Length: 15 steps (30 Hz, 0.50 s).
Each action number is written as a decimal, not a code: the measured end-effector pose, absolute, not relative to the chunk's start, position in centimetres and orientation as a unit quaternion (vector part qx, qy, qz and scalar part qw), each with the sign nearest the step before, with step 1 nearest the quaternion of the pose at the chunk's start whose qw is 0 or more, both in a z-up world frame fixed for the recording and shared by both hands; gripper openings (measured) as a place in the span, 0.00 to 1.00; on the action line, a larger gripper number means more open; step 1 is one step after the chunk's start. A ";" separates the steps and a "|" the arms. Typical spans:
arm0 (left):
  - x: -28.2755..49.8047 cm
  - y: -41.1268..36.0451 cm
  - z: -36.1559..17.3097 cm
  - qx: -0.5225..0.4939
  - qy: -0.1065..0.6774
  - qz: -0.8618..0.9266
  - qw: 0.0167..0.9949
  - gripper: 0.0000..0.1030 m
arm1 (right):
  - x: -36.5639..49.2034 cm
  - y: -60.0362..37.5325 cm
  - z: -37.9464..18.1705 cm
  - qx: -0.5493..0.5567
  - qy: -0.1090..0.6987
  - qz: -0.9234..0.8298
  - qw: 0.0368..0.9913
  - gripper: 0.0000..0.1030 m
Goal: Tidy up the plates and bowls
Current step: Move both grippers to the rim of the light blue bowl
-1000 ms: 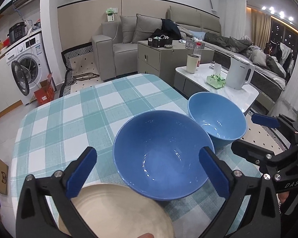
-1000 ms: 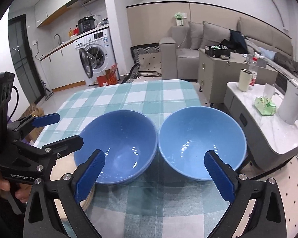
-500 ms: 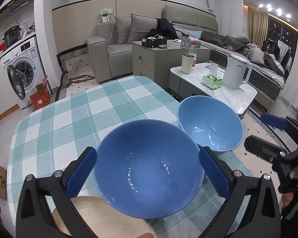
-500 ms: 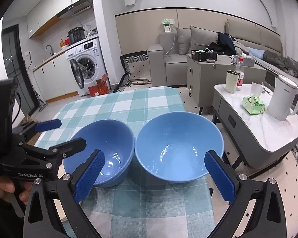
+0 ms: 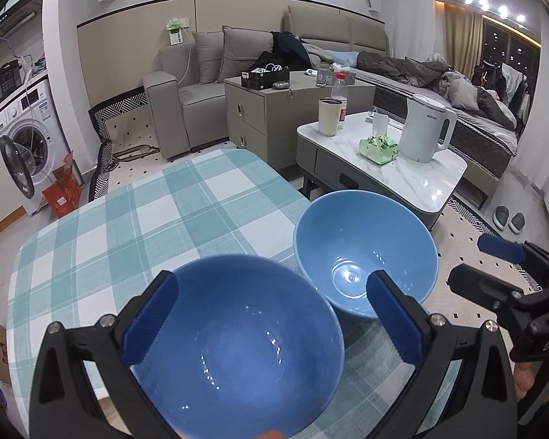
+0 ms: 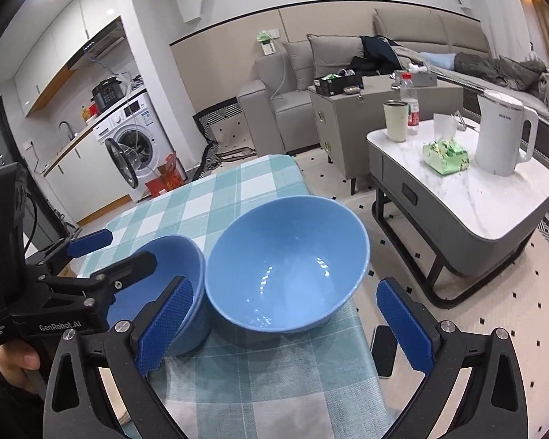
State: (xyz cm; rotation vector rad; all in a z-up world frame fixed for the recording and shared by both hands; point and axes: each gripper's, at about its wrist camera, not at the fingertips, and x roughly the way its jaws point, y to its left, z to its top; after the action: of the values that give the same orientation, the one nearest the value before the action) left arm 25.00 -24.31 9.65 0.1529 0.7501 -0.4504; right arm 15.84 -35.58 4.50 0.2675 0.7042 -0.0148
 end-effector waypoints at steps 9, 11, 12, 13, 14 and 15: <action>27.6 -26.3 8.6 0.088 0.384 -0.221 0.892 1.00 | 16.8 -38.6 2.3 0.183 0.340 -0.049 0.921 0.99; 28.1 -26.9 8.1 0.091 0.391 -0.225 0.888 0.99 | 16.8 -39.3 2.0 0.202 0.331 -0.059 0.920 0.99; 28.2 -27.1 7.9 0.093 0.392 -0.227 0.887 0.99 | 16.8 -39.7 1.8 0.211 0.328 -0.059 0.919 0.99; 28.3 -27.3 7.7 0.094 0.394 -0.229 0.885 0.99 | 16.9 -40.0 1.7 0.215 0.328 -0.058 0.918 0.99; 28.4 -27.5 7.6 0.095 0.395 -0.232 0.884 0.99 | 17.0 -40.2 1.6 0.216 0.329 -0.059 0.917 0.99; 28.5 -27.7 7.5 0.096 0.396 -0.235 0.882 0.99 | 17.1 -40.3 1.5 0.216 0.330 -0.060 0.917 0.99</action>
State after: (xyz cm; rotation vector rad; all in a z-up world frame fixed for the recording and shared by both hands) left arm 28.49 -27.67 7.45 0.2005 0.8253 -0.4892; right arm 17.09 -40.34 1.45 0.4441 0.6783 -0.1235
